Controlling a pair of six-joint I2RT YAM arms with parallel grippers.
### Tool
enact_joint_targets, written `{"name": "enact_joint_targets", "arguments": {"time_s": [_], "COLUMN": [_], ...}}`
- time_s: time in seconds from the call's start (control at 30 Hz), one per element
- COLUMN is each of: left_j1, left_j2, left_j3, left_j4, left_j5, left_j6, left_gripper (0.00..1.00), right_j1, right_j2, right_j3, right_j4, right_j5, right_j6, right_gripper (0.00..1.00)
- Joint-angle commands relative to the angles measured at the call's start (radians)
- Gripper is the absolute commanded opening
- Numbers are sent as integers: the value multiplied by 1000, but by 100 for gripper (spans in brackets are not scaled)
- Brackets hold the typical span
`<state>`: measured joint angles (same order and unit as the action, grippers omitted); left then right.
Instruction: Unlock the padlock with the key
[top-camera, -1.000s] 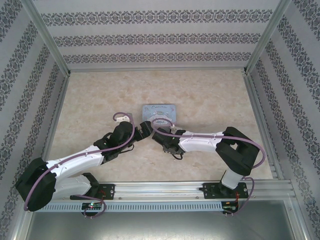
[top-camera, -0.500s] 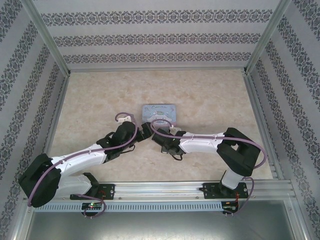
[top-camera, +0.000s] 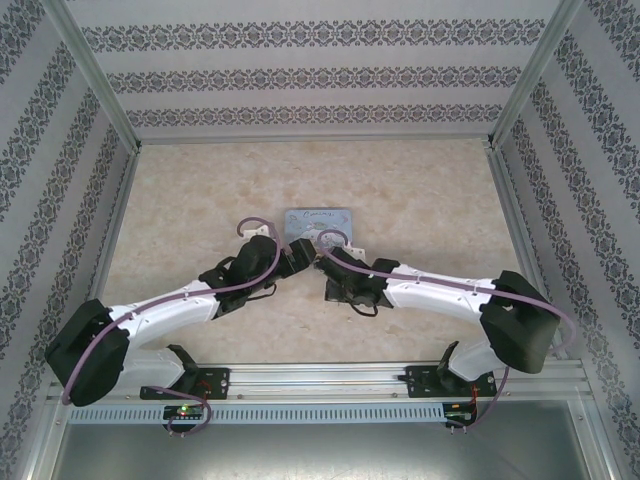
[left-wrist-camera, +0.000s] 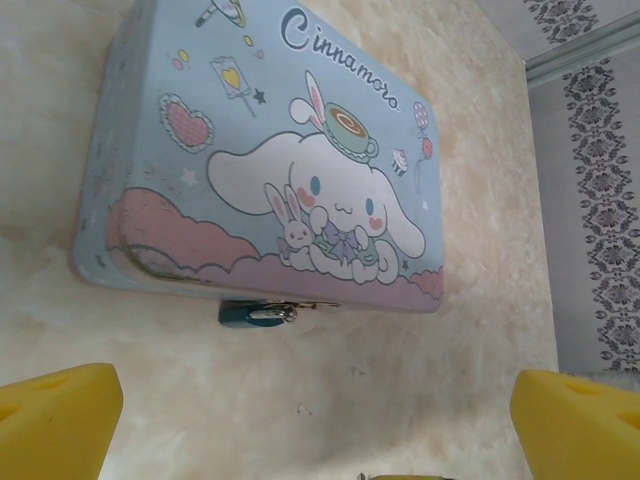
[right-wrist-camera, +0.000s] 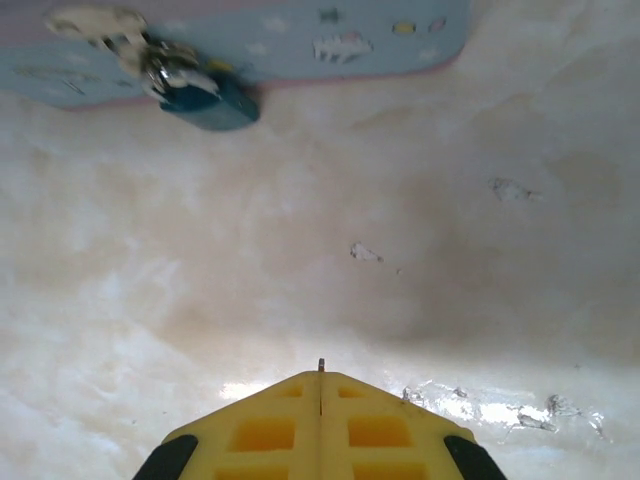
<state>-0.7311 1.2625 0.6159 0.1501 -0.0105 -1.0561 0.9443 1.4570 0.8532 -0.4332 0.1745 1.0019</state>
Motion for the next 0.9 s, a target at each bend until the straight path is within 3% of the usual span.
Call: {"name": "enact_joint_targets", "arguments": {"time_s": [0.0, 0.37, 0.57, 0.87], "left_j1": [9, 9, 9, 6], "left_j2": [31, 125, 181, 192], "left_j3": [28, 54, 61, 104], "left_j4": [20, 142, 311, 393], "left_j5": [38, 156, 231, 189], "left_j6": [-27, -125, -327, -584], "left_gripper": [100, 100, 100, 97], "right_j1": [-26, -149, -200, -234], "right_j2": [-51, -168, -221, -265], "right_j3": [-15, -7, -7, 23], "right_j4": [-6, 17, 48, 145], "right_j5": [-1, -67, -88, -81], "right_j6": [-43, -102, -86, 6], "right_gripper": [0, 0, 0, 0]}}
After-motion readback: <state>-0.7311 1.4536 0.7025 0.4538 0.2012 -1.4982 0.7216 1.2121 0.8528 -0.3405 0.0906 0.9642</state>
